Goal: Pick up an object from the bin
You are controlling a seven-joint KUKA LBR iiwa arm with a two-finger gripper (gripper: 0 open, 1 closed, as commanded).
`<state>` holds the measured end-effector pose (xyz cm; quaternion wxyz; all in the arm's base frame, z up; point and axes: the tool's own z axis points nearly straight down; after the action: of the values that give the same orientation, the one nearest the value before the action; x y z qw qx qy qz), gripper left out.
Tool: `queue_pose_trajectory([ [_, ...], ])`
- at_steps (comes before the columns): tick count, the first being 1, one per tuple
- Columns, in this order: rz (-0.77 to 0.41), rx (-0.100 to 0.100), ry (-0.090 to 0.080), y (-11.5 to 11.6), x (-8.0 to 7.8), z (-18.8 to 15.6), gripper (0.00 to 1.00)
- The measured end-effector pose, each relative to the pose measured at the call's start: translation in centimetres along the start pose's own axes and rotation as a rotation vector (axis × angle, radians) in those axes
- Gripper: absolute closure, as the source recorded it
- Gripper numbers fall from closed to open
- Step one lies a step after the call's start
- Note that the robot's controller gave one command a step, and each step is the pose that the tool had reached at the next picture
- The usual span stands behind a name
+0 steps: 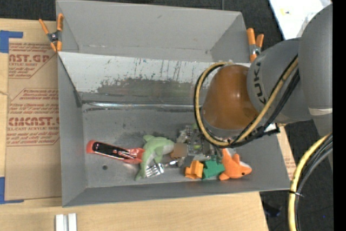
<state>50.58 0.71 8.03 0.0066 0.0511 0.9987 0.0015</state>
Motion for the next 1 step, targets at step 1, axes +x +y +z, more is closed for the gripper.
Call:
queue_pose_trajectory([
  [1, 0.000, 0.000, 0.000, 0.00, 0.00, 0.00, 1.00],
])
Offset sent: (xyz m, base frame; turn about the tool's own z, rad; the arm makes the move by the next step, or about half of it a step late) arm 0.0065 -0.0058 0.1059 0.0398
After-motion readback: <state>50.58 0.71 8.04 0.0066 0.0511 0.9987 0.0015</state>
